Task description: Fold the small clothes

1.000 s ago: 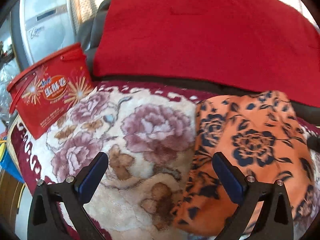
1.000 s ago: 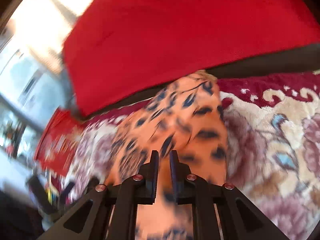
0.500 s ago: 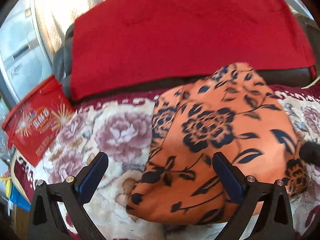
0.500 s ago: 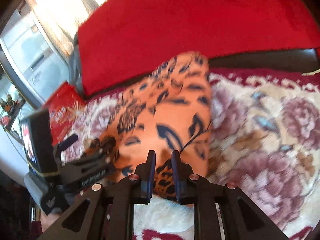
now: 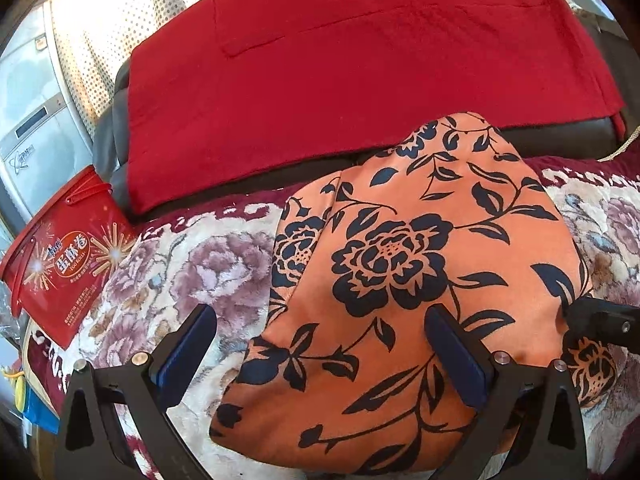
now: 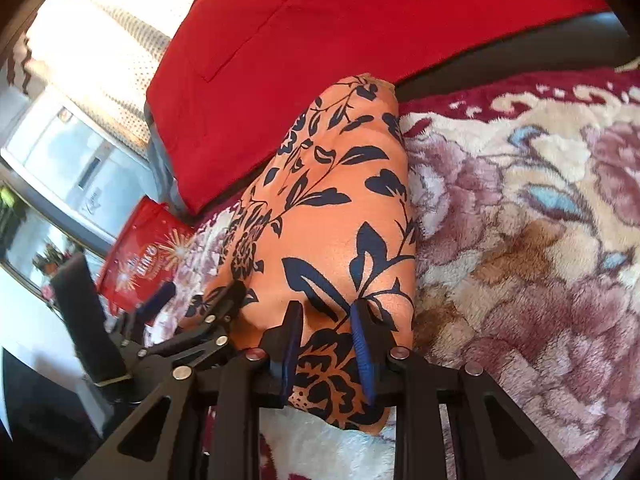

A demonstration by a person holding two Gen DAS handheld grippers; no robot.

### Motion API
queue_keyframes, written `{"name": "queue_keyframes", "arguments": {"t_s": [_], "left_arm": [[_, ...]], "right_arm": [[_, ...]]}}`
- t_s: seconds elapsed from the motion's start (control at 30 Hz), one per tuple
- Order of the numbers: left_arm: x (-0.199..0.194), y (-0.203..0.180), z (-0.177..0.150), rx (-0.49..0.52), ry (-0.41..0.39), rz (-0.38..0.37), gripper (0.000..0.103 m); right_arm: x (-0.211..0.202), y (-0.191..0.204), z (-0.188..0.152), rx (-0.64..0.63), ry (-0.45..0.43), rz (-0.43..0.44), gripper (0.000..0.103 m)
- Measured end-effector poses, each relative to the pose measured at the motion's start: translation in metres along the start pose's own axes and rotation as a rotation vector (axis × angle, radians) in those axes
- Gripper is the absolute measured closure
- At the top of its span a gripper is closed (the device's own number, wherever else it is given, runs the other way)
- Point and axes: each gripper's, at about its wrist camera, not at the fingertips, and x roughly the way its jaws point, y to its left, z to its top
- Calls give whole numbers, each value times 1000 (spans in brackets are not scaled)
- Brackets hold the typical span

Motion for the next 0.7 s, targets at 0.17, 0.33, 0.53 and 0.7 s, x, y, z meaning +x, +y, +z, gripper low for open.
{"name": "queue_keyframes", "arguments": {"t_s": [0.17,0.33,0.53,0.7], "left_arm": [[3,0,-2,11,-2,4,0],[4,2,-4,3,4,-4,0],[6,1,-5,4,8,-1,0],[9,1,-5,5,12,-10,0]], "right_arm": [[-2,3,0,-11,1,-9,75],[-18,17,7,-65,-86,-39,75],[-14,24,47,-80,-183,-27,73],[43,2,67,-4,-29,-74,72]]}}
